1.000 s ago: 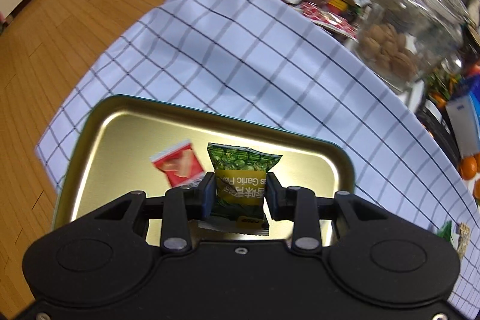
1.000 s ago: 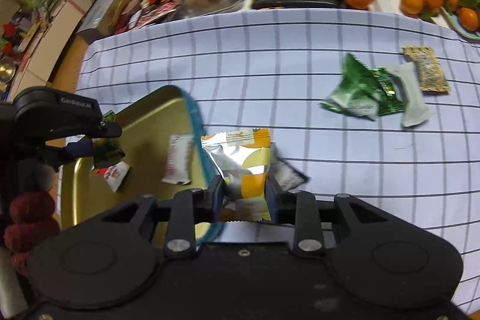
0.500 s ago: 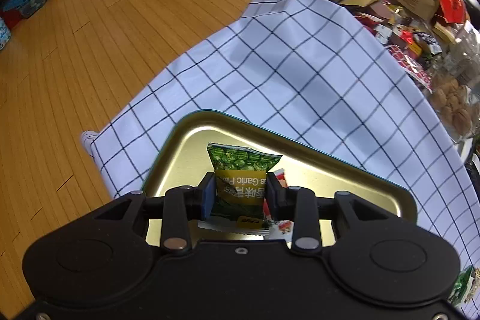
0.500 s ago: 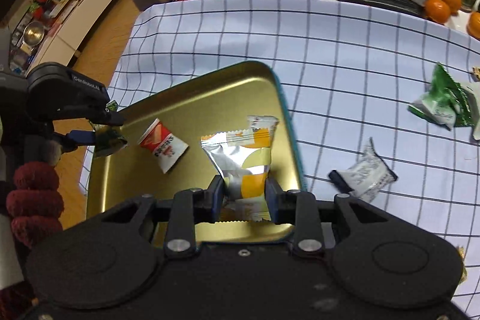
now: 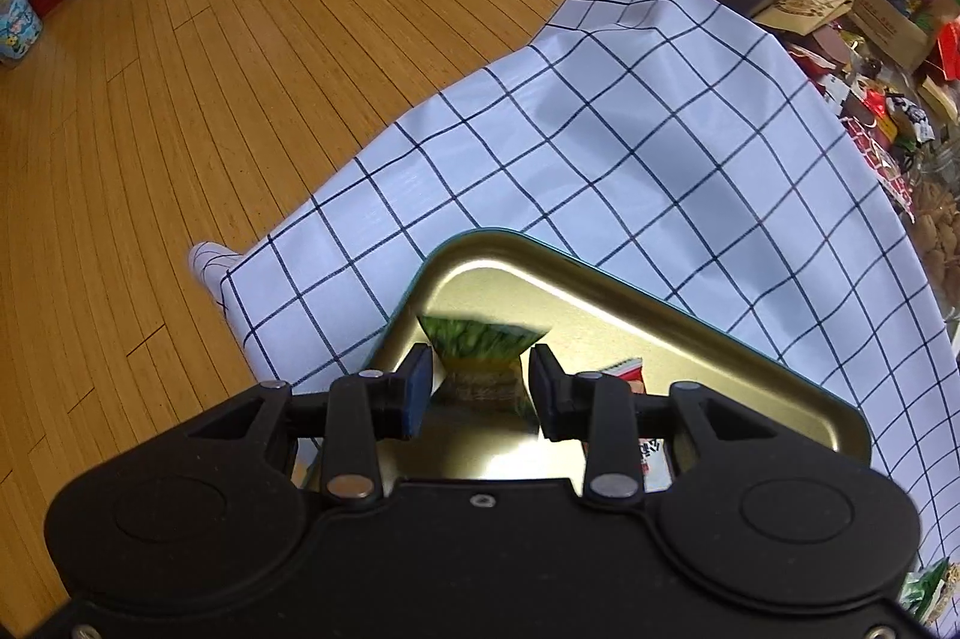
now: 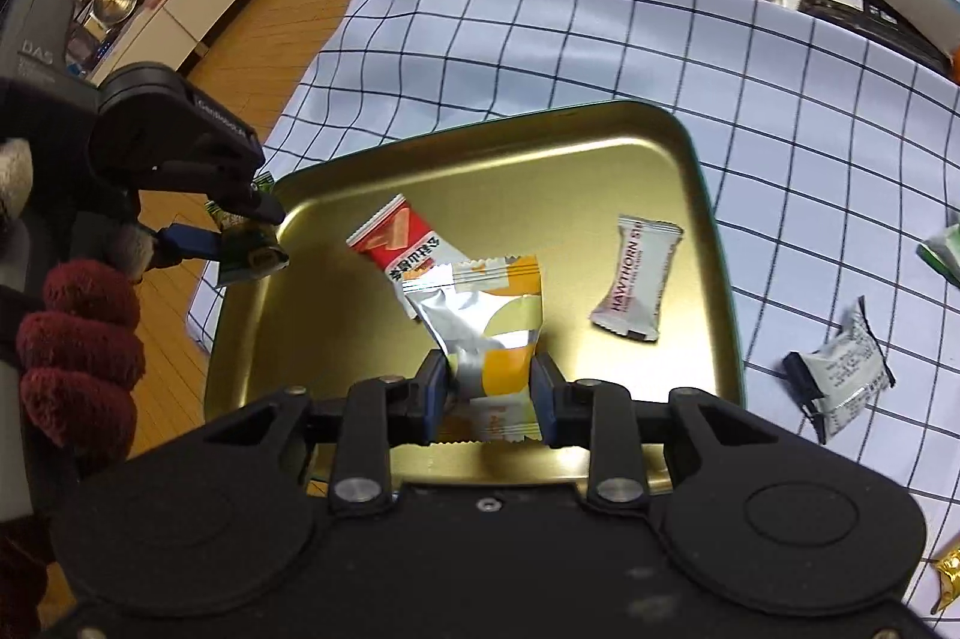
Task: Organize snacks
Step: 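Carry both snacks over the gold tray and open both tools to release them, then reach the left tool to the grey packet while the right tool reaches the gold candy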
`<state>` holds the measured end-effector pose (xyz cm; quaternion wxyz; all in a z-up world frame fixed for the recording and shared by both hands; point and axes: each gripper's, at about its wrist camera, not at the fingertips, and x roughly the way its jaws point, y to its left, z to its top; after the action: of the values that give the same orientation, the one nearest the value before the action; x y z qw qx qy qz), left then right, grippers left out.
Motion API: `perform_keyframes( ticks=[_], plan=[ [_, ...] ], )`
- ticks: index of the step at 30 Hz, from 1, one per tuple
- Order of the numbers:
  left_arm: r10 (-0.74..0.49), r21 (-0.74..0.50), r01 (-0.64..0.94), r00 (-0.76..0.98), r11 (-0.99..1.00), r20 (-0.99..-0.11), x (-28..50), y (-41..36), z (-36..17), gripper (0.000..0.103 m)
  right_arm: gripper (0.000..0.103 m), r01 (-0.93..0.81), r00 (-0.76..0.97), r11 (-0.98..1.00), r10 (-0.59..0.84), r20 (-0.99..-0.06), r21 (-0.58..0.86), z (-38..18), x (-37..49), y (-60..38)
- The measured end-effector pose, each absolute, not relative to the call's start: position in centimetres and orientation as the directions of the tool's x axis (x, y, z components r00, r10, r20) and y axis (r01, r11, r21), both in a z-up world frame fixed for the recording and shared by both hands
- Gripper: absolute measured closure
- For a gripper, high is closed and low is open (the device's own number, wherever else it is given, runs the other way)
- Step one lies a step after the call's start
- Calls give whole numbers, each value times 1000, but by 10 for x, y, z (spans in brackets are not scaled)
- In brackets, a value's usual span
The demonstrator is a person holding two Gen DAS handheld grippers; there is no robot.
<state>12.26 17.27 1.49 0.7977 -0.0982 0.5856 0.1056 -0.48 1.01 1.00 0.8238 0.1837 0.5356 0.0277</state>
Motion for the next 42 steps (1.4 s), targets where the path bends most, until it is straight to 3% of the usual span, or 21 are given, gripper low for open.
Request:
perform_keyframes(
  ticks=[17,25,42],
  plan=[
    [14,-68,-291,271,954,-963,124,180,12,59,68,28,406,939,302,-863,342,7,1,42],
    [9,-63,-261,268,963,-963,123,170,12,59,63,80,410,942,268,-872,327,6,1,32],
    [-8,-49,-133,290,990,-957,114,125,18,59,63,196,450,934,184,-874,298,14,-10,-5]
  ],
)
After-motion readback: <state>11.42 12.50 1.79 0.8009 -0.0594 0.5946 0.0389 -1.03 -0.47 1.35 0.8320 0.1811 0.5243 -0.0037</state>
